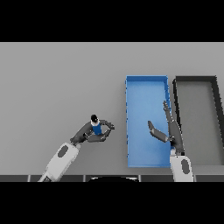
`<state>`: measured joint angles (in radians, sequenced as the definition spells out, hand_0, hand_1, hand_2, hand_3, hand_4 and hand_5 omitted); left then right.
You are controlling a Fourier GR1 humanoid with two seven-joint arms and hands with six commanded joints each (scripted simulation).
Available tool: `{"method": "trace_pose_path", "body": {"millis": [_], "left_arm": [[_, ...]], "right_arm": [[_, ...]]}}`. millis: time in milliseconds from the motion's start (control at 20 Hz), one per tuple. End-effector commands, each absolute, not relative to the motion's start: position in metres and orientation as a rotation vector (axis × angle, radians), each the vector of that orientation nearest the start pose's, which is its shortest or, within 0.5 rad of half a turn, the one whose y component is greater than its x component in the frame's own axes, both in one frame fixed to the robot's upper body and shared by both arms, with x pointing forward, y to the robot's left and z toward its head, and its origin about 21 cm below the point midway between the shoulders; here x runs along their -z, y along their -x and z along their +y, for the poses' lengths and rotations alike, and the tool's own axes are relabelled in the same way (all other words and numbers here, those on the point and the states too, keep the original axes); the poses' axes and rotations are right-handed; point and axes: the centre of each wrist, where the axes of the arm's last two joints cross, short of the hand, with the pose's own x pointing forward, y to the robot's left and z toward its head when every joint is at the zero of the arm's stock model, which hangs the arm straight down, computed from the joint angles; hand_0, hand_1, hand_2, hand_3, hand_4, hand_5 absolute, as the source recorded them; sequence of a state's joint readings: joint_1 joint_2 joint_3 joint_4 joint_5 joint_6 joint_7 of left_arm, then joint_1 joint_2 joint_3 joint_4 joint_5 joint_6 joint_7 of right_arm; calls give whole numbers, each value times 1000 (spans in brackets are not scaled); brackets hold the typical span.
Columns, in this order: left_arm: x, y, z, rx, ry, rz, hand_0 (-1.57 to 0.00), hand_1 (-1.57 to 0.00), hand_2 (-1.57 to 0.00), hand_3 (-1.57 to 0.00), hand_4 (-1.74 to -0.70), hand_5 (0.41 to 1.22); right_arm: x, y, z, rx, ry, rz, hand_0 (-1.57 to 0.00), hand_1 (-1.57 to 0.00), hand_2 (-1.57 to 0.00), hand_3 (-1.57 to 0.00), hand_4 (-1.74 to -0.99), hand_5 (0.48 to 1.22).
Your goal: Pick up the blue pipe and place it into the blue bin.
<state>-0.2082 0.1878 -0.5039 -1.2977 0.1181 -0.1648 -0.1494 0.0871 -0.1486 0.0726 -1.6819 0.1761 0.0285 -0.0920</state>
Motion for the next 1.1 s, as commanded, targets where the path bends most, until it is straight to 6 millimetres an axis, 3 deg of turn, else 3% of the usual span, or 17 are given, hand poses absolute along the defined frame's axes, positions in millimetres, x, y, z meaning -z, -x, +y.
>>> {"method": "trace_pose_path", "body": {"millis": [0,150,350,600,1050], "left_arm": [[35,-262,151,639,434,-1478,-602,-752,-865,-908,-1439,910],[36,-256,145,645,454,-1493,-1075,-1151,-1210,-1194,-1580,1062],[33,-254,139,663,433,-1546,-1368,-1399,-1423,-1417,-1501,1156],[8,-259,128,637,489,-1667,-1504,-1515,-1522,-1520,-1471,1200],[-49,-263,110,707,580,-1751,-1562,-1563,-1564,-1564,-1467,1218]], "right_arm": [[-10,-224,-251,-324,178,-1675,1,1,1,1,-1219,657],[-9,-224,-250,-315,163,-1676,1,1,1,1,-1233,660],[-13,-229,-250,-316,159,-1663,1,1,1,1,-1221,638],[-9,-228,-246,-310,144,-1661,1,1,1,1,-1229,633],[-12,-228,-248,-343,186,-1673,1,1,1,1,-1161,644]]}}
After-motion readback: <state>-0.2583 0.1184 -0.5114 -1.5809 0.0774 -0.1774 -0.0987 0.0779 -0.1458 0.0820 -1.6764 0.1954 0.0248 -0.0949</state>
